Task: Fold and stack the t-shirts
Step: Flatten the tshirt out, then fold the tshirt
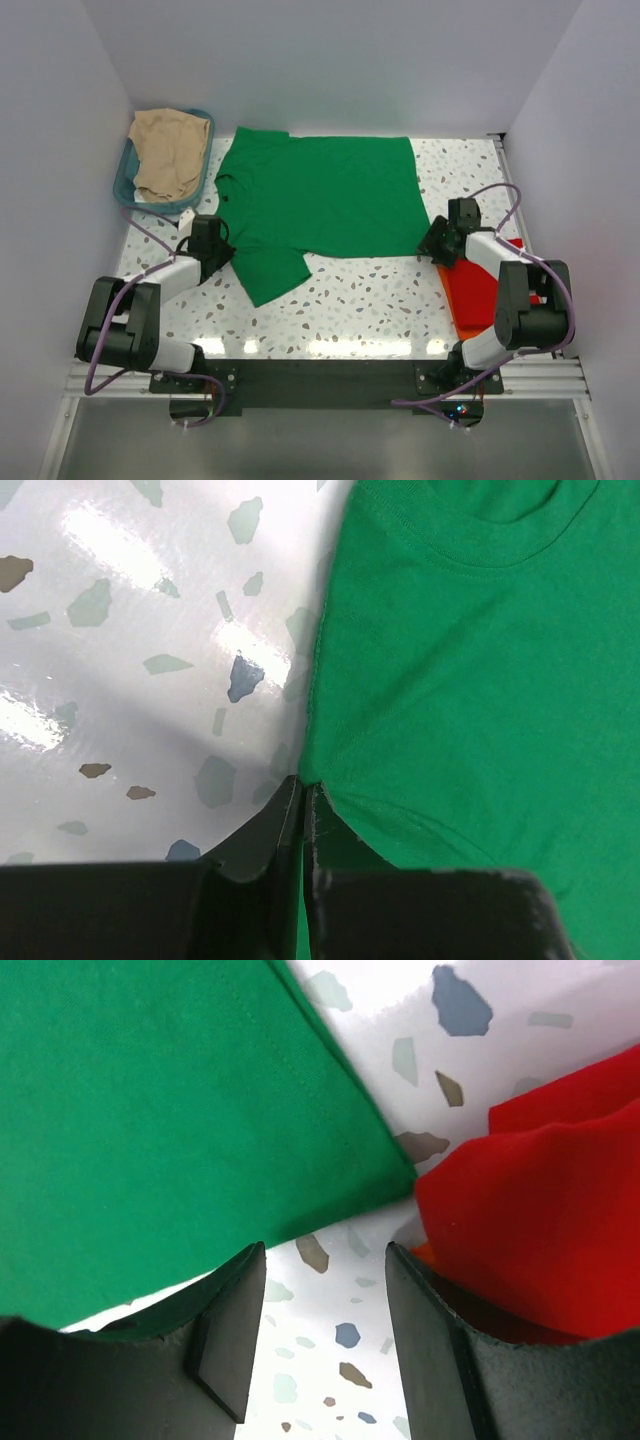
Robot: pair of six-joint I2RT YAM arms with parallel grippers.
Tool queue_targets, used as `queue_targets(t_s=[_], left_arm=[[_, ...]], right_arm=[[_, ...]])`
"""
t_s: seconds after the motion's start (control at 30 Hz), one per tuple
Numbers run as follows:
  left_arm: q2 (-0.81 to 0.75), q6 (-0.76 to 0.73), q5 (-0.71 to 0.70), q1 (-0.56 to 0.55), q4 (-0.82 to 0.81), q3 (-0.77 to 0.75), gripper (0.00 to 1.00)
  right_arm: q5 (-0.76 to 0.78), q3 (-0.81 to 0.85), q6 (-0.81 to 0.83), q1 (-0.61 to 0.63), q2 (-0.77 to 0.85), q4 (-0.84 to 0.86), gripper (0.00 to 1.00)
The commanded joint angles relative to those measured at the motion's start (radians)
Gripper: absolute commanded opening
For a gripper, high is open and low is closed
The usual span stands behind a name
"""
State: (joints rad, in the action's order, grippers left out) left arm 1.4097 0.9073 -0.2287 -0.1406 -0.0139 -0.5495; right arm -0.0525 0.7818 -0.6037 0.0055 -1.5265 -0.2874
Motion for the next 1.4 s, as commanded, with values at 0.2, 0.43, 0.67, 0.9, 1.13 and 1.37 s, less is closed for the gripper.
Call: queue_targets(t_s=[0.2, 0.43, 0.67, 0.9, 1.13, 1.37], left_arm=[[-0.070, 0.021, -0.067, -0.005, 0.060, -0.029, 0.00], [-0.095, 0.013, -0.077, -0.002, 0.089, -0.027, 0.00], [-0.187, 0.018, -0.100, 0.019, 0.152, 0.023, 0.00], [-0.395, 0.051, -0.097, 0.059, 0.255, 0.126, 0.00], [-0.623, 0.117, -0.097, 0.061, 0.393, 0.233, 0.00], [-0.694, 0.104, -0.023, 0.061, 0.342, 0.231, 0.00]], right_arm=[[0.091, 0.073, -0.031, -0.002, -0.073, 0.066, 0.46], [0.082, 0.093, -0.041, -0.002, -0.135, 0.086, 0.26], [0.056, 0.021, -0.028, -0.004, -0.035, 0.074, 0.00], [0.002, -0.091, -0.005, -0.004, 0.132, 0.024, 0.00], [-0.038, -0.197, 0.008, -0.002, 0.380, -0.067, 0.00], [-0.046, -0.176, 0.024, -0.002, 0.490, -0.127, 0.00]])
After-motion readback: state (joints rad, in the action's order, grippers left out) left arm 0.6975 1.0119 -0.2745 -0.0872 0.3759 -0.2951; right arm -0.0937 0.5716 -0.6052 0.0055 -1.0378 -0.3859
